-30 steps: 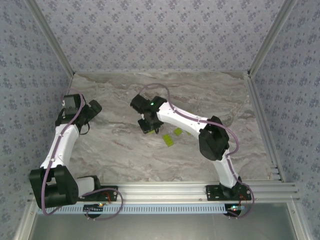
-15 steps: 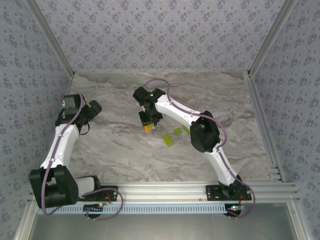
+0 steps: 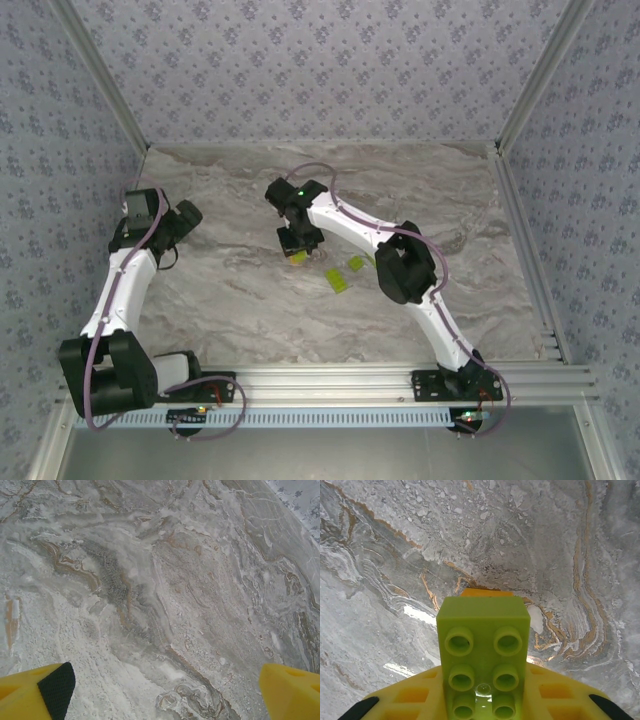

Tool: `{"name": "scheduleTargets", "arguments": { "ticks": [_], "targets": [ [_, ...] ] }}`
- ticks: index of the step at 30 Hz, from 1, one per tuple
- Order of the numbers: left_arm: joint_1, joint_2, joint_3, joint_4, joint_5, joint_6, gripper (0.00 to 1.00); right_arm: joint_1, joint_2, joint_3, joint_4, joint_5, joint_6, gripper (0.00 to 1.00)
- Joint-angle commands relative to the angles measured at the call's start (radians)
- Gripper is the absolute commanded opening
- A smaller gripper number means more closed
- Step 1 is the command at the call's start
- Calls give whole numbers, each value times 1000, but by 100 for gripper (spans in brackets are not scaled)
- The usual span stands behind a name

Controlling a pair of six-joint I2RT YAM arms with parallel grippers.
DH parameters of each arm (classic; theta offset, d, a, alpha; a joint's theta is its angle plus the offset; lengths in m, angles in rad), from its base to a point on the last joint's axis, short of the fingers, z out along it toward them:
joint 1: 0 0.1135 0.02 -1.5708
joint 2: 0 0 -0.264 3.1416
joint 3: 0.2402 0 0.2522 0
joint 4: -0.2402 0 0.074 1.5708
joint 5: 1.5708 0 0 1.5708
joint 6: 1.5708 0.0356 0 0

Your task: Assemble a carrot with lego

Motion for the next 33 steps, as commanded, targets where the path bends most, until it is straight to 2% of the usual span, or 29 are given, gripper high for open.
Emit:
{"name": "scheduleTargets", "arguments": {
  "ticks": [1,20,33],
  "targets": [
    [8,-2,10,6,20,-11,96,3,31,33,-21,-16,22,33],
    [19,8,13,3,29,-16,96,7,72,69,-52,-18,57,35],
    [29,12,14,3,40,-19,95,41,175,139,-173,31,13,35]
  ]
}}
